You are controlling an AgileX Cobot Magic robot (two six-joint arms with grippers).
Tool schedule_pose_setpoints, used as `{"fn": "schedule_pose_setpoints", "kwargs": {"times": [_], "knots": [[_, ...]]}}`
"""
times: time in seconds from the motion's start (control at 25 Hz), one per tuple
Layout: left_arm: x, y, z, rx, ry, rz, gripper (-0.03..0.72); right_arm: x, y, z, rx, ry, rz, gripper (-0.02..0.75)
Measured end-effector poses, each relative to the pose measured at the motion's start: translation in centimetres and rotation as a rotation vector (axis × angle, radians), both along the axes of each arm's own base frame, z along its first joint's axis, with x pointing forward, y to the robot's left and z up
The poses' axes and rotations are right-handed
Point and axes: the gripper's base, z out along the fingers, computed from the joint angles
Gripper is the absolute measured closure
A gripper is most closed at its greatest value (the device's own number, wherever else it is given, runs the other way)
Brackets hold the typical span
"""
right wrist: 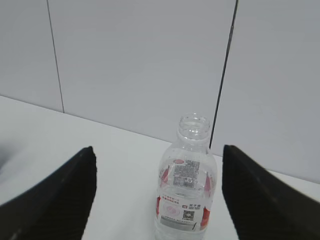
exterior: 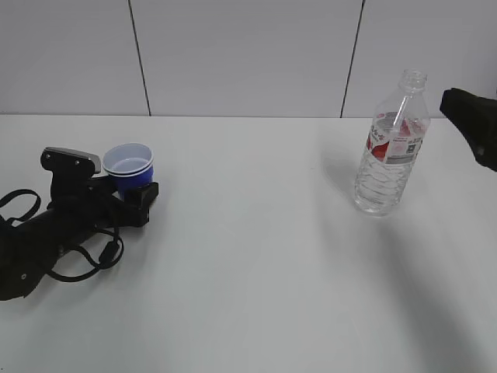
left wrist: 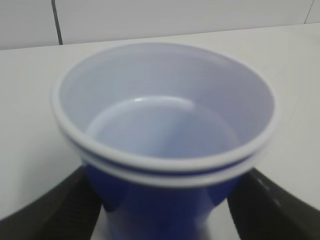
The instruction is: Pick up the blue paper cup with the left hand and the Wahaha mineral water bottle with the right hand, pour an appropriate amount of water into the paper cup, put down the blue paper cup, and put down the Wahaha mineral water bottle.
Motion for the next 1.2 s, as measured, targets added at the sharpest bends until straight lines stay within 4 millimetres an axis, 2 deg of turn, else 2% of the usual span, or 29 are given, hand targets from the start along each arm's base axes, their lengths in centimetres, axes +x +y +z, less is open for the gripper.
{"fn": "schedule_pose_setpoints", "kwargs": {"times": [0.36,0.96,1.2], "knots": [[-0.07,0.00,-0.63,0.004,0.015,-0.002,0.120,0.00,0.01,0.02,0.001,-0.002,0.001,0.150],[0.81,-0.23,-0.13,-0.004,-0.018,-0.003,0.125,-0.01,0.03,0.06,0.002,-0.007,0.004,0.150],[0.81,-0.23,-0.13,-0.004,-0.018,-0.003,0.207,-0.01,0.04,0.08,0.003,-0.008,0.004,0.150]]}}
